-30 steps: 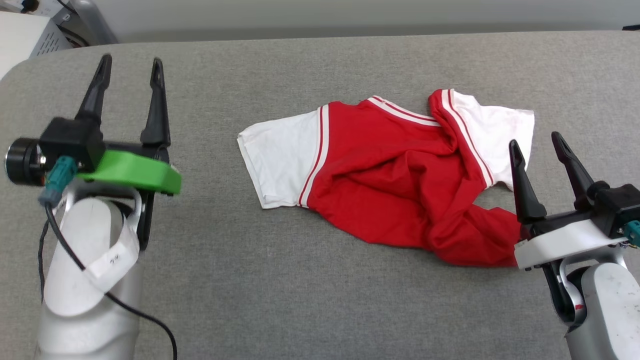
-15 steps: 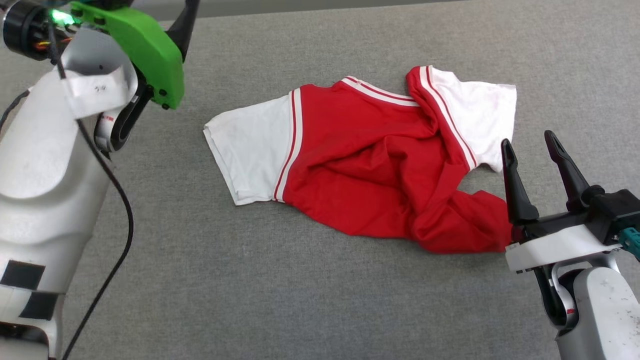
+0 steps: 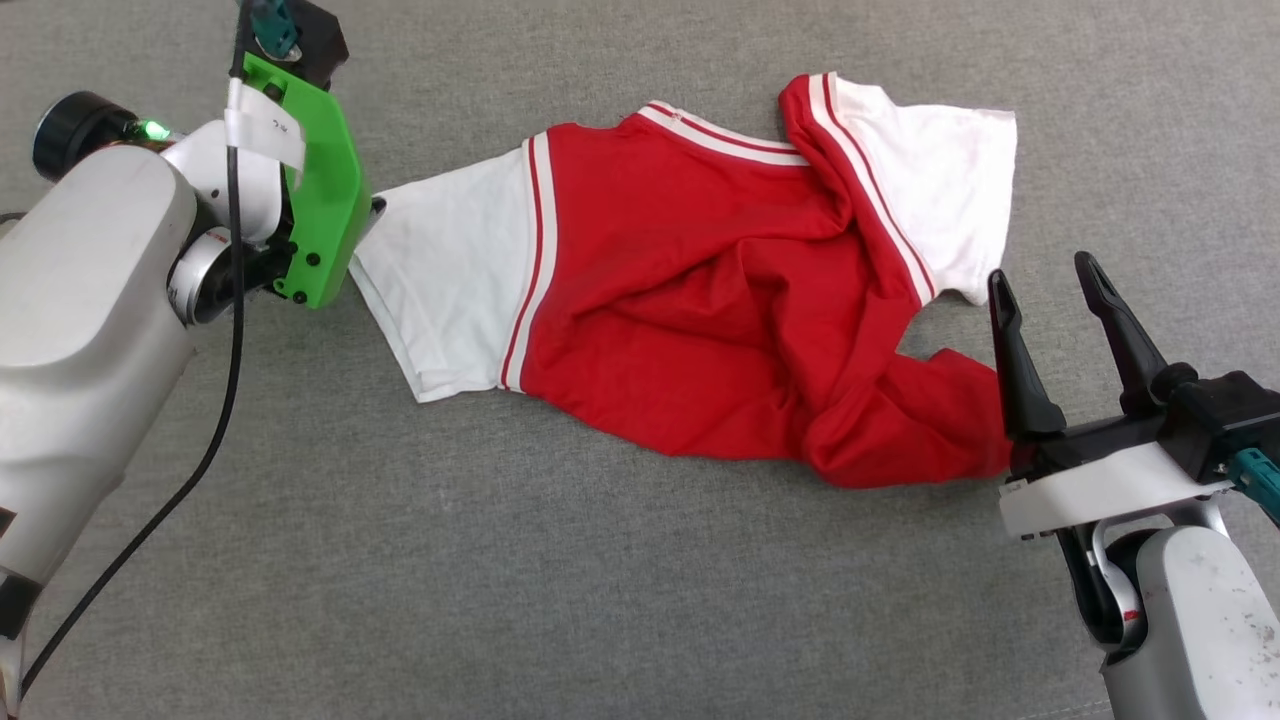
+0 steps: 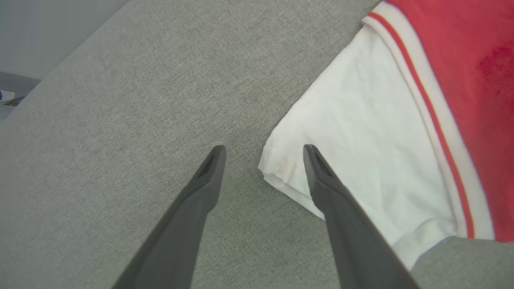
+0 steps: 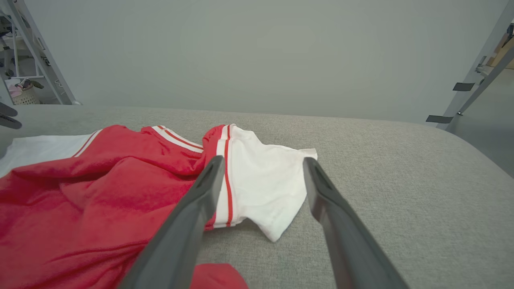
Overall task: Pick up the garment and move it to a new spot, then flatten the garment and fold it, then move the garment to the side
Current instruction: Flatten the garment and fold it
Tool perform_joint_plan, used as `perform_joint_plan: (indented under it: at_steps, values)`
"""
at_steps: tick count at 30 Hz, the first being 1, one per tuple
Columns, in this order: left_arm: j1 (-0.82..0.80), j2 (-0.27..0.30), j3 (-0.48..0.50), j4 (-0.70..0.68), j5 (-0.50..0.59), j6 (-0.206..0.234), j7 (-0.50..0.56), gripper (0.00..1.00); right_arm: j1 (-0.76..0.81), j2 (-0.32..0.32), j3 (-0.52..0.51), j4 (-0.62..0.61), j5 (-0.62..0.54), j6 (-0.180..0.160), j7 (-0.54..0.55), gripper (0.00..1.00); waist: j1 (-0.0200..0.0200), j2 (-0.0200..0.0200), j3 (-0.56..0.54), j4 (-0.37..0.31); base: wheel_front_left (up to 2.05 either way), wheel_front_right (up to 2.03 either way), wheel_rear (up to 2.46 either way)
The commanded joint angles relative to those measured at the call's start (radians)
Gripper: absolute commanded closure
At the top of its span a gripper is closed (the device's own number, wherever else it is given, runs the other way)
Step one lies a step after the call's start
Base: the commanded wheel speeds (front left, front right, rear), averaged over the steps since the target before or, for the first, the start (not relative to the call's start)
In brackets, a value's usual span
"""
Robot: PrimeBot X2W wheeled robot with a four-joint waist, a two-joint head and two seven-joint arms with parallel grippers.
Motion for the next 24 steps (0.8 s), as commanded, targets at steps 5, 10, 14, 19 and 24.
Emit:
perform_joint_plan:
  at_steps: [5, 10, 14, 19, 24]
  values:
    - [-0.021, 0.011, -0.084, 0.05, -0.065, -0.003, 0.04, 0.0, -0.041, 0.001, 0.013, -0.001, 0.003, -0.001, 0.0, 0.0, 0.0, 0.0, 0.052, -0.03, 0.0, 0.0, 0.0]
    - [0.002, 0.023, -0.199, 0.069, -0.108, -0.003, 0.087, 0.0, -0.049, 0.0, 0.014, 0.008, 0.006, -0.001, -0.001, 0.0, 0.0, 0.0, 0.062, -0.039, 0.0, 0.0, 0.0]
    - [-0.004, 0.042, -0.265, 0.051, -0.14, -0.003, 0.055, 1.0, -0.05, 0.001, 0.008, 0.015, 0.006, -0.001, -0.002, 0.0, 0.0, 0.0, 0.051, -0.037, 0.0, 0.0, 0.0]
    - [-0.019, 0.059, -0.262, 0.038, -0.183, -0.003, -0.09, 1.0, -0.046, -0.012, -0.03, 0.017, 0.0, -0.001, -0.002, 0.0, 0.0, 0.0, 0.005, -0.011, 0.0, 0.0, 0.0]
    - [-0.013, 0.084, -0.228, 0.016, -0.203, -0.003, -0.263, 1.0, -0.05, -0.055, -0.092, 0.001, -0.001, -0.001, 0.015, 0.0, 0.0, 0.0, -0.048, 0.029, 0.0, 0.0, 0.0]
